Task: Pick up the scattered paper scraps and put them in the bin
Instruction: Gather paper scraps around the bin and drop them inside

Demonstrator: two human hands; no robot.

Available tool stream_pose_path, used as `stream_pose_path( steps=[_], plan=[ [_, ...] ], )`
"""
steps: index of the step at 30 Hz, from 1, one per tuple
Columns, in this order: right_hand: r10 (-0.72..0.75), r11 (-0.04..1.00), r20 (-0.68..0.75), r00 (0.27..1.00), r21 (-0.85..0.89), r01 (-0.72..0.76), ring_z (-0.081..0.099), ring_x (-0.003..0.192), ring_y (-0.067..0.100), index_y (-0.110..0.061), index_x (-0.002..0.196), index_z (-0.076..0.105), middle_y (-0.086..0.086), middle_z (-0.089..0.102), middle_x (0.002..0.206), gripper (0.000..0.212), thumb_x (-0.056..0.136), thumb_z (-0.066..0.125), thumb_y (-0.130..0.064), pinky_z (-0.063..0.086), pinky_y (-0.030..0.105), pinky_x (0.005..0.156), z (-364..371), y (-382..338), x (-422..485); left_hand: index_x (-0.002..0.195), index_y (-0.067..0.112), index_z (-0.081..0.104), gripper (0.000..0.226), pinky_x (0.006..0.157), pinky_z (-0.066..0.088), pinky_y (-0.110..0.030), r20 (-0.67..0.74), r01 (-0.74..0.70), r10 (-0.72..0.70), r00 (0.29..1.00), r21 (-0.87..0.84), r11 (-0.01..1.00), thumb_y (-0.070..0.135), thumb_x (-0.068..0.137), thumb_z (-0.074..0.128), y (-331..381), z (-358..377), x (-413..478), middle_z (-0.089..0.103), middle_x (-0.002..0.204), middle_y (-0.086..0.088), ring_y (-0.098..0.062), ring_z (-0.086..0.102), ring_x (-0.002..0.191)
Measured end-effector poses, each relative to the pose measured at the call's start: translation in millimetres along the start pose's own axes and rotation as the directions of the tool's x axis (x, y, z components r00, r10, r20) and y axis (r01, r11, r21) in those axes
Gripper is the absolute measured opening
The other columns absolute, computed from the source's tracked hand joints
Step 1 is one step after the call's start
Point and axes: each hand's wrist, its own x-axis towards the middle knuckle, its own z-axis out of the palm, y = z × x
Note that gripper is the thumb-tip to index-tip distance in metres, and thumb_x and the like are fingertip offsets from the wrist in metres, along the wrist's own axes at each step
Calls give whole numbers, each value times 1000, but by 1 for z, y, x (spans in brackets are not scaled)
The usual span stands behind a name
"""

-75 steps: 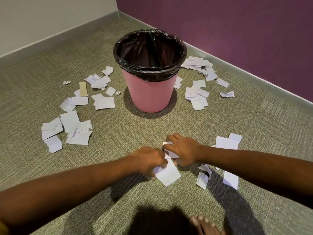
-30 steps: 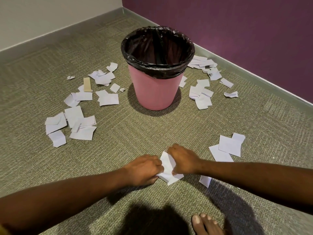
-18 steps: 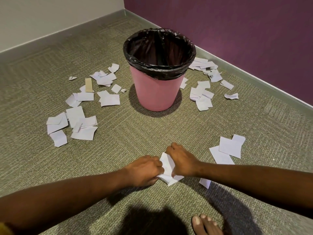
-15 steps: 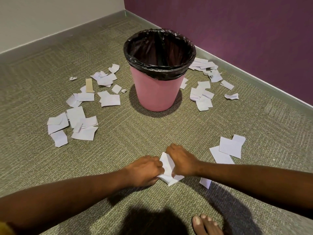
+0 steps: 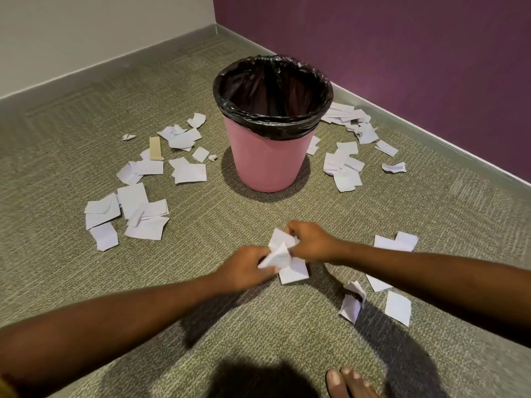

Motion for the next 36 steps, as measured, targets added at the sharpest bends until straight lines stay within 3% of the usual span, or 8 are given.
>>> stream_pose_path(
  steps=[4,6,8,12,19,27,33,36],
  plan=[
    [-34,989,-93,995,138,47,74,95,32,-9,108,62,11,71,106,18,94,72,-4,65,50,72,-45,-34,5,125,18,71,26,71,61,-39,-69,208,-275,959,-487,848,25,101,73,26,-30,15,80,105,-4,-22,74,91],
    [-57,974,-128,990,210,83,77,93,33,-7,108,64,12,73,106,12,98,71,-6,65,52,74,-66,-54,5,128,17,69,26,71,60,-39,-14,200,-300,954,-716,669,21,103,69,47,-51,17,82,110,-6,-25,76,96],
    [-73,952,-174,982,282,121,78,90,30,-6,109,64,11,75,104,10,100,69,-9,67,46,69,-87,-73,6,130,20,67,25,75,59,-40,-51,116,-253,966,-789,603,21,105,66,65,-75,19,82,114,-6,-27,76,100],
    [-78,890,-281,956,413,194,74,70,17,-10,105,65,5,76,90,9,105,68,-19,53,25,48,-131,-115,-4,132,17,65,29,82,63,-48,-207,-55,-207,956,-822,567,24,104,67,106,-123,16,81,115,-5,-28,76,104],
    [-30,642,-350,936,711,287,78,71,21,-12,99,65,7,79,89,14,106,68,-24,66,41,69,-189,-159,-6,133,16,71,38,96,64,-50,-372,-198,-265,889,-837,510,36,100,75,164,-194,36,81,121,-6,-26,78,114],
    [143,461,-279,950,868,186,81,73,23,-2,132,67,13,76,103,27,107,61,-11,67,37,70,-211,-158,21,133,4,63,39,87,66,-55,-225,-99,-352,908,-935,341,35,111,58,189,-234,69,74,125,-18,-35,78,110],
    [162,442,-248,955,884,154,82,75,29,-6,121,61,20,69,110,14,109,59,-12,68,41,79,-218,-151,28,147,-9,42,62,91,61,-66,-107,-29,-341,934,-974,226,36,108,60,186,-238,80,52,143,-35,-50,74,109],
    [177,451,-249,952,880,147,77,96,38,-3,124,60,25,59,124,18,108,60,-10,69,42,78,-225,-145,31,140,-11,40,63,92,59,-69,-72,-14,-333,940,-985,173,36,106,64,184,-239,81,41,149,-39,-62,64,115]
  ],
)
